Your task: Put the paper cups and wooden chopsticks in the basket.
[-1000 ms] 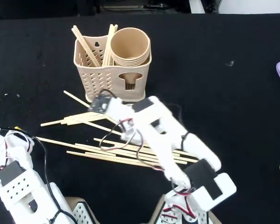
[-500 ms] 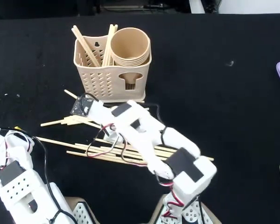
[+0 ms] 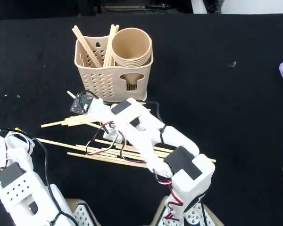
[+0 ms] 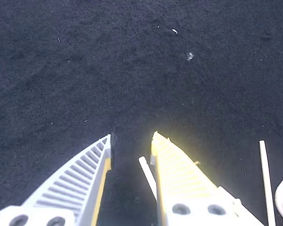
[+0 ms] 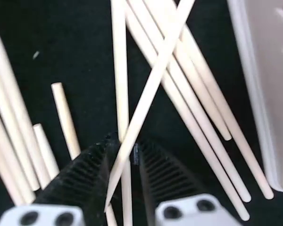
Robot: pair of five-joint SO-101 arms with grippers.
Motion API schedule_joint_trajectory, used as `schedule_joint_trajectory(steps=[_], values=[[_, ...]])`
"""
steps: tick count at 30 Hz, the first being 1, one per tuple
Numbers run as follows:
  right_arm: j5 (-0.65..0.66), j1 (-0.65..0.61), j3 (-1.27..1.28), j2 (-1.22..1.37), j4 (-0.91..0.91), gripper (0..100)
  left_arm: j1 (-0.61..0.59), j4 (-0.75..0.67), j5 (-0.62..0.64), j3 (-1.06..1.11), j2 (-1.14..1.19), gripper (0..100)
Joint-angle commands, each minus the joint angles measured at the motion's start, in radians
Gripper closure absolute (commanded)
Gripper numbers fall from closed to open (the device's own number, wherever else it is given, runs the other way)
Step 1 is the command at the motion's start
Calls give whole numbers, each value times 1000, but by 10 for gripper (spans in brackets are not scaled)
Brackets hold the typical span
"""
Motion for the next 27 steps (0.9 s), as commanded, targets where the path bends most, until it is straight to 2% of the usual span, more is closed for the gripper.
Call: schedule_joint_trajectory(steps=[1, 20, 27], values=[[-3, -6, -16, -36, 37, 988, -1, -15, 8, -30, -15, 852], [-3, -11, 182, -607, 180, 988, -10, -14, 8, -35, -17, 852], [28, 32, 341, -576, 74, 988, -10, -14, 8, -31, -17, 852]])
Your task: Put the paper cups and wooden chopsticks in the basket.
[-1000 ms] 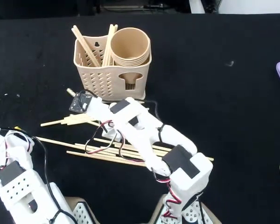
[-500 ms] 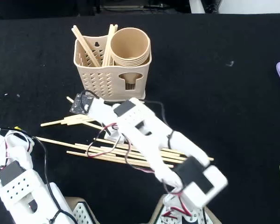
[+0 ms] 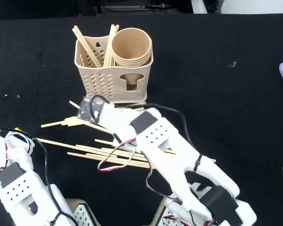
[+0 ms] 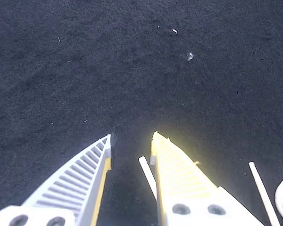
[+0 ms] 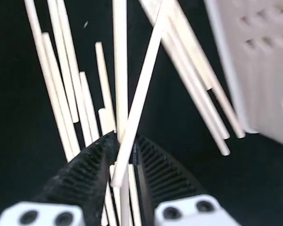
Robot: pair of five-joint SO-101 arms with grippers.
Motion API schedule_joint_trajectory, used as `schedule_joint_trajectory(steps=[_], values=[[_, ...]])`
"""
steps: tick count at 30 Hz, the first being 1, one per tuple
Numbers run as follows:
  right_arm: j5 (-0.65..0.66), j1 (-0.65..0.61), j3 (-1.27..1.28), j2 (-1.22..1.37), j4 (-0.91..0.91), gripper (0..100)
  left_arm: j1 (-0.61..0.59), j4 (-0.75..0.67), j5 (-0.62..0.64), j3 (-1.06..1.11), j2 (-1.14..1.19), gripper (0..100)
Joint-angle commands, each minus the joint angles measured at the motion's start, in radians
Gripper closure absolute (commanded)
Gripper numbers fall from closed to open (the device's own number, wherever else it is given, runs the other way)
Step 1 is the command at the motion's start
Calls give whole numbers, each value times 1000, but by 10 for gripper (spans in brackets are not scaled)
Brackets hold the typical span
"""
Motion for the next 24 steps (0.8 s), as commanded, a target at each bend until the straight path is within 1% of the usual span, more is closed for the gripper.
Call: schedule_joint_trajectory(steps=[1, 4, 6, 7, 9, 12, 15, 18, 24], values=[[40, 49, 61, 16, -91, 988, -10, -14, 8, -31, -17, 852], [57, 100, 65, 102, -133, 987, -10, -14, 8, -31, -17, 852], [51, 121, 24, 165, -132, 985, -10, -14, 8, -33, -17, 852], [49, 121, 1, 200, -130, 976, -10, -14, 8, -33, -17, 852], [49, 120, -58, 265, -106, 923, -10, -14, 8, -33, -17, 852], [49, 98, -162, 351, -68, 849, -10, -14, 8, -33, -17, 852], [41, 68, -243, 427, -57, 847, -10, -14, 8, -35, -17, 852], [-3, 28, -306, 493, -55, 847, -10, -14, 8, -35, -17, 852], [-9, -11, -364, 607, -60, 847, -10, -14, 8, -35, -17, 852]])
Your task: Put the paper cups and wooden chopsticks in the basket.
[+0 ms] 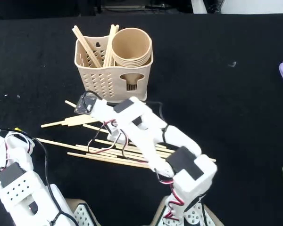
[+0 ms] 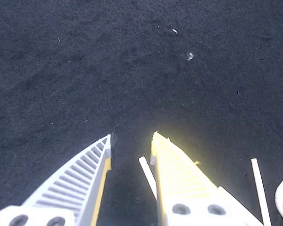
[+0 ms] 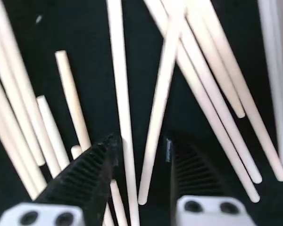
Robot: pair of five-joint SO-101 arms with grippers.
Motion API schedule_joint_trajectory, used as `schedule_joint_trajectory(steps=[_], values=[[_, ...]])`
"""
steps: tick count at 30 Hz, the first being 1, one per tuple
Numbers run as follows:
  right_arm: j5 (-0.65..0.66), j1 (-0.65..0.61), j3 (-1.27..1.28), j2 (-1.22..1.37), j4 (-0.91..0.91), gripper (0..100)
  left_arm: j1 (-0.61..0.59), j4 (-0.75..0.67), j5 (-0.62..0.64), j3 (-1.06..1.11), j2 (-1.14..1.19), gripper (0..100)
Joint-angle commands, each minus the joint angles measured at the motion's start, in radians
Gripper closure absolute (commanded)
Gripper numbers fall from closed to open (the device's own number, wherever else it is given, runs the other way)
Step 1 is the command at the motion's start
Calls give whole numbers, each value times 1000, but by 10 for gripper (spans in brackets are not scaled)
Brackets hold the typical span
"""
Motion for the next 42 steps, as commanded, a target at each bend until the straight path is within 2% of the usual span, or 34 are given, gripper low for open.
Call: schedule_joint_trajectory(steps=[1, 3, 6, 25, 34, 38, 42], values=[[-12, -29, -58, 39, 5, 848, -10, -14, 8, -35, -17, 852], [-12, -26, -61, 45, 8, 881, -10, -14, 8, -35, -17, 852], [-12, -26, -54, 24, 6, 994, -10, -14, 8, -35, -17, 852], [-11, -25, 203, -466, 31, 988, -10, -14, 8, -33, -17, 852], [-18, -26, 82, -816, 183, 988, -10, -14, 8, -35, -17, 852], [-150, -26, -73, -938, 152, 988, -10, -14, 8, -33, -17, 852], [-341, -32, -140, -958, -43, 987, -8, -18, 8, -35, -17, 852]])
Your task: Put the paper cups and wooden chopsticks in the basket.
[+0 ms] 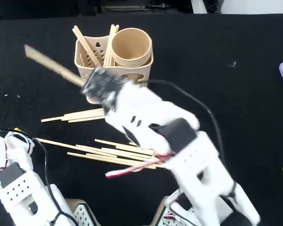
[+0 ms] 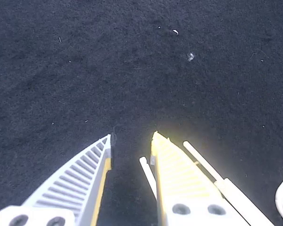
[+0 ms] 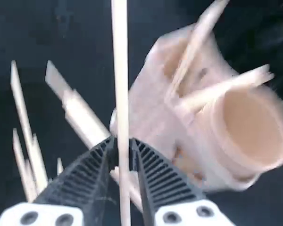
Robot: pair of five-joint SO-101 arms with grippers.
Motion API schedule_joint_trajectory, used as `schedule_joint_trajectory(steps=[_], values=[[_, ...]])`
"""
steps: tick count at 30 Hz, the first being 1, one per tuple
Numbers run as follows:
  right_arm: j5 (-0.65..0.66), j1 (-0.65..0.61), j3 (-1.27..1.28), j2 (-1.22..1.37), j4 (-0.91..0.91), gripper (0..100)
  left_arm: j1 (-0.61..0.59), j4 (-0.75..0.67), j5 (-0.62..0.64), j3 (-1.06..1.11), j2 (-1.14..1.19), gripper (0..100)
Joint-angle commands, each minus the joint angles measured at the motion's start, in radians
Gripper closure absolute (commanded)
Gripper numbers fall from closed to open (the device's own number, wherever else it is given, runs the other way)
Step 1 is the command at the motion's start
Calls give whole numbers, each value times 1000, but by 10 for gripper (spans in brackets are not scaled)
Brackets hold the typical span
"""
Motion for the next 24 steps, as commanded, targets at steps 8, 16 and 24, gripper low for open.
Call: schedule_joint_trajectory(steps=[8, 16, 24], values=[[-230, -12, 73, -4, -766, 987, -1, -15, 8, -31, -17, 852], [-233, 25, -42, 251, -942, 988, -2, -15, 8, -30, -17, 852], [-229, 48, -197, 490, -942, 988, -4, -14, 8, -30, -17, 852]])
